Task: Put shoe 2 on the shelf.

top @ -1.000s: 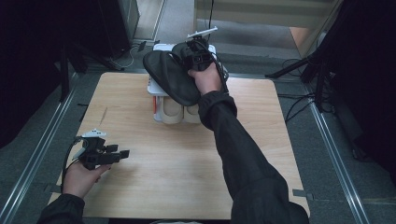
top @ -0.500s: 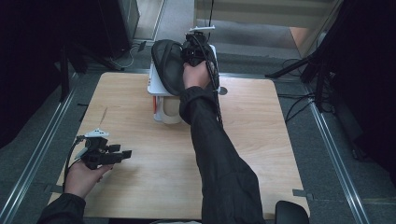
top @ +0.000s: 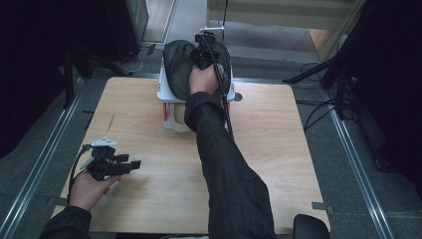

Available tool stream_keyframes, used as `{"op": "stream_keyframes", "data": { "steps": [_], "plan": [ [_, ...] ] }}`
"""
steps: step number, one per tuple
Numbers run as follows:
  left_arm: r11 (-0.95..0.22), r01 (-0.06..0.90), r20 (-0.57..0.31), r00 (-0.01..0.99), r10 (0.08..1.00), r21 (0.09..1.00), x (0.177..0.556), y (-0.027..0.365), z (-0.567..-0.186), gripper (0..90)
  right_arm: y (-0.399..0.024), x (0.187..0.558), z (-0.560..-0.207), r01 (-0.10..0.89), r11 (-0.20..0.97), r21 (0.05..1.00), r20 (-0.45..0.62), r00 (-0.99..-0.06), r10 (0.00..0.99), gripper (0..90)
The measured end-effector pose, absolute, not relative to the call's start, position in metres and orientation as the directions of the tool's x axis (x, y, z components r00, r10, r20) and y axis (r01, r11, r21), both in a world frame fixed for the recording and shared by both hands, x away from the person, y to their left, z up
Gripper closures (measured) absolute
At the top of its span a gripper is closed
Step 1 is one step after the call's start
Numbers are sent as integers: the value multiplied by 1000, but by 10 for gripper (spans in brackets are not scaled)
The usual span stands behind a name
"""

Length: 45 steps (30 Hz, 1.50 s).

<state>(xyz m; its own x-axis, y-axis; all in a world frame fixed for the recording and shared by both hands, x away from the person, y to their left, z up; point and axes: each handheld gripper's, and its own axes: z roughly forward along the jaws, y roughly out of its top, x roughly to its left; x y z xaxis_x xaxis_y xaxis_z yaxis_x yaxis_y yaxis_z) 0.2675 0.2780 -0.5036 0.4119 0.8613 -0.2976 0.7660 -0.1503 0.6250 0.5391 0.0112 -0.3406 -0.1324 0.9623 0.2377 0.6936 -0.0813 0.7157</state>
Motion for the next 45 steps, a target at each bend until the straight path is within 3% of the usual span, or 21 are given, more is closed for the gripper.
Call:
{"op": "stream_keyframes", "data": {
  "steps": [7,12,26,45],
  "plan": [
    [-152,764,-293,412,863,626,268,277,-504,374,11,538,-342,691,-81,718,237,-133,962,743],
    [-157,765,-291,415,862,625,267,277,-504,374,11,538,-343,686,-66,725,228,-149,962,641],
    [-163,769,-291,416,861,617,268,277,-504,372,10,532,-342,682,-47,730,244,-195,950,528],
    [-176,766,-284,427,859,619,274,274,-504,372,4,519,-339,685,-72,725,293,-211,933,506]
  ]
}}
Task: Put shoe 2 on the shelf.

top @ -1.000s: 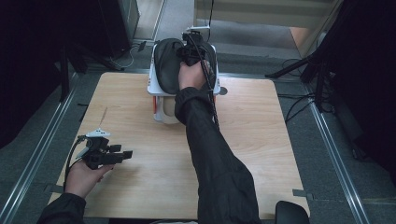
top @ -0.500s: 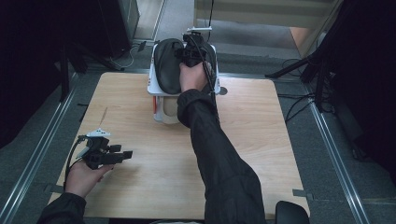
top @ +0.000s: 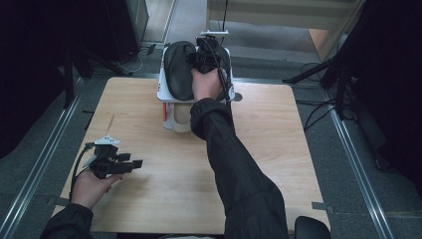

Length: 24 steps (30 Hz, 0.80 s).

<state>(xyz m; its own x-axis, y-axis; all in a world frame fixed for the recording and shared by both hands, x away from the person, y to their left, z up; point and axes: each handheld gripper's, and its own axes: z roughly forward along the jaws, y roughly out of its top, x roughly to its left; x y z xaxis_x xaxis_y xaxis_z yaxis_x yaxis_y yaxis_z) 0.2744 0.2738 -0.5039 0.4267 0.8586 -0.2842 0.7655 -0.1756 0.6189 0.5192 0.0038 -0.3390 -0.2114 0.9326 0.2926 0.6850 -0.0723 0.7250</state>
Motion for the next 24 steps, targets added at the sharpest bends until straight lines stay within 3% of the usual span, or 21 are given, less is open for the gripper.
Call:
{"op": "stream_keyframes", "data": {
  "steps": [12,24],
  "plan": [
    [-179,764,-286,432,856,619,276,273,-503,371,-3,518,-337,687,-50,725,299,-248,921,502],
    [-180,764,-281,430,858,620,277,272,-503,371,-19,487,-329,675,52,736,273,-366,890,514]
  ]
}}
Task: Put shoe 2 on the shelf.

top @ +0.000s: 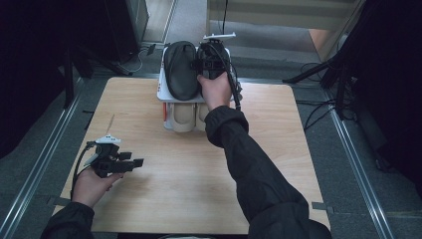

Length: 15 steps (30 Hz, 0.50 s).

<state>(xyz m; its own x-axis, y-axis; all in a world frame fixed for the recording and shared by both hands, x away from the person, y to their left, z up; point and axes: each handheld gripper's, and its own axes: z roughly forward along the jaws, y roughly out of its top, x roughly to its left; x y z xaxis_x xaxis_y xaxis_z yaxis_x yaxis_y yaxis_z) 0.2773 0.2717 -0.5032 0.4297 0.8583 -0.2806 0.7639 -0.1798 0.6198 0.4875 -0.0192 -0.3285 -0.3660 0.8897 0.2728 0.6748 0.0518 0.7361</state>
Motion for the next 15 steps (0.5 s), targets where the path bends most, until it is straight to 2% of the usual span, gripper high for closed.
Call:
{"op": "stream_keyframes", "data": {
  "steps": [5,15],
  "plan": [
    [-187,761,-276,436,857,621,278,272,-503,371,-25,470,-325,657,105,747,256,-429,866,519],
    [-183,759,-277,434,857,625,281,269,-503,371,-48,435,-327,638,165,752,296,-551,780,519]
  ]
}}
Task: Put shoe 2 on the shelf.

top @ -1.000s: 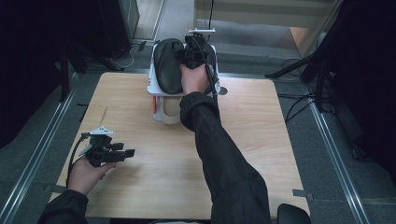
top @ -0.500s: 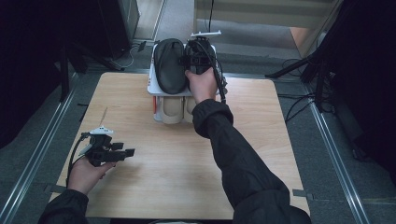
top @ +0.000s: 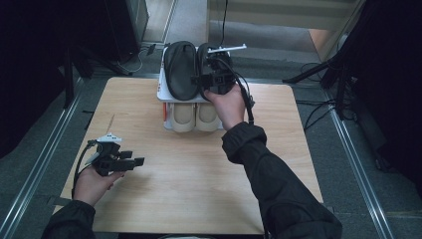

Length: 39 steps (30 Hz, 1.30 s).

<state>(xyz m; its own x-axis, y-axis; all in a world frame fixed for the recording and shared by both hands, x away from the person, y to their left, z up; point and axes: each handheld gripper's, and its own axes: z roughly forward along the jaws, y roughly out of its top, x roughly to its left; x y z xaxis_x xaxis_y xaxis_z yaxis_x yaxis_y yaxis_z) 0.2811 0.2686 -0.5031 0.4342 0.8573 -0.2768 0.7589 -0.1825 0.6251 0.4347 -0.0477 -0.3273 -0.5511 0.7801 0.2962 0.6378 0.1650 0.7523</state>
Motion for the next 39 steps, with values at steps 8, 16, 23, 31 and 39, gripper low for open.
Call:
{"op": "stream_keyframes", "data": {
  "steps": [8,16,23,31,39],
  "plan": [
    [-197,755,-273,449,851,626,284,265,-503,371,-64,404,-334,594,191,781,299,-626,720,510],
    [-207,753,-267,456,849,625,287,262,-503,371,-76,374,-349,547,247,799,254,-681,686,511],
    [-216,750,-268,465,844,625,289,259,-502,371,-86,356,-374,549,280,787,253,-702,666,510],
    [-221,742,-258,472,843,633,291,257,-502,371,-94,340,-403,538,300,788,253,-726,639,499],
    [-233,734,-253,485,837,638,291,252,-501,371,-101,330,-433,551,296,781,280,-731,623,495]
  ]
}}
